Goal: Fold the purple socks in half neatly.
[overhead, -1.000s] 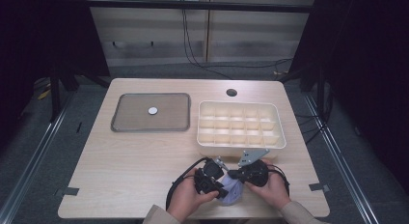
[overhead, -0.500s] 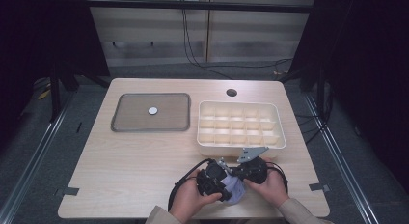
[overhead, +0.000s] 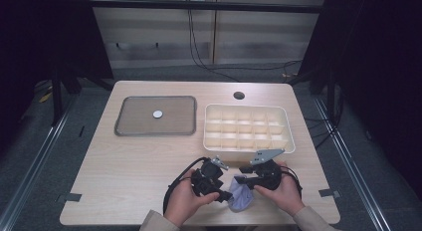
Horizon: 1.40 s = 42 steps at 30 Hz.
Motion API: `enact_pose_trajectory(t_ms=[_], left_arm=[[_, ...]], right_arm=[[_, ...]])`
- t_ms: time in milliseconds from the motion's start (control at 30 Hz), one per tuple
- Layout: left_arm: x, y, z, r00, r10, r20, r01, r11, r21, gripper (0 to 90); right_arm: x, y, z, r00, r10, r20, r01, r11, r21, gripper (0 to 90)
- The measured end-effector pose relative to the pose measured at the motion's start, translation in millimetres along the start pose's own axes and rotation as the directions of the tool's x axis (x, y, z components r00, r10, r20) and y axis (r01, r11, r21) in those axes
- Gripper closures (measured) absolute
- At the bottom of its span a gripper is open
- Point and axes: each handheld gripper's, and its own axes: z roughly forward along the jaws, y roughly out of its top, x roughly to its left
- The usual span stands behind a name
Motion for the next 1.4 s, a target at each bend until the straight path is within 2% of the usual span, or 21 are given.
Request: enact_pose_trajectory(t_ms=[233, 433, 600, 633, 833, 900, 1167, 1200, 1300, 1400], left_arm=[[5.0, -4.7, -4.1, 0.9999, -0.008, -0.015, 0.008, 1.0, 0.002, 45.0], [8.1, -9.0, -4.7, 0.9996, -0.012, -0.025, 0.012, 0.9998, 0.013, 44.8], [10.5, -10.5, -3.7, 0.9992, -0.013, -0.037, 0.013, 0.9999, 0.01, 43.1], [10.5, -10.9, -2.6, 0.9992, -0.021, -0.035, 0.021, 0.9998, -0.001, 42.9], [14.1, -12.0, -0.6, 0.9988, -0.023, -0.044, 0.023, 0.9997, 0.003, 41.1], [15.3, -12.4, -0.7, 0.9986, -0.023, -0.047, 0.023, 0.9997, 0.002, 40.7], [15.8, -12.9, -2.0, 0.9985, -0.023, -0.05, 0.023, 0.9997, -0.004, 40.6], [16.2, -12.9, -2.3, 0.9986, -0.013, -0.05, 0.013, 0.9999, 0.002, 40.5], [16.1, -12.8, -2.4, 0.9984, -0.018, -0.053, 0.018, 0.9998, -0.004, 40.5], [16.9, -12.8, -2.6, 0.9984, -0.014, -0.055, 0.014, 0.9999, -0.004, 40.1]], right_arm=[[5.2, -5.8, -1.2, 0.9992, 0.039, 0.005, -0.039, 0.999, 0.016, 41.9], [9.4, -9.9, -3.1, 0.9986, 0.052, -0.001, -0.052, 0.998, 0.022, 34.9], [7.4, -17.2, -2.7, 0.9989, 0.047, -0.003, -0.047, 0.998, 0.042, 33.5], [5.6, -18.0, -2.9, 0.9991, 0.043, 0.002, -0.044, 0.998, 0.045, 33.5], [-5.8, -17.8, -4.7, 0.999, 0.039, 0.02, -0.04, 0.998, 0.042, 33.6], [-9.7, -17.4, -5.1, 0.9982, 0.057, 0.019, -0.058, 0.998, 0.036, 33.5], [2.7, -14.4, -12.6, 0.9982, 0.058, 0.01, -0.058, 0.998, 0.006, 27.6], [5.0, -15.5, -13.1, 0.9985, 0.052, 0.017, -0.052, 0.999, 0.009, 26.6], [6.0, -20.2, -12.6, 0.9986, 0.047, 0.025, -0.048, 0.998, 0.034, 25.3], [0.6, -27.6, -10.2, 0.9982, 0.056, 0.021, -0.057, 0.997, 0.056, 24.6]])
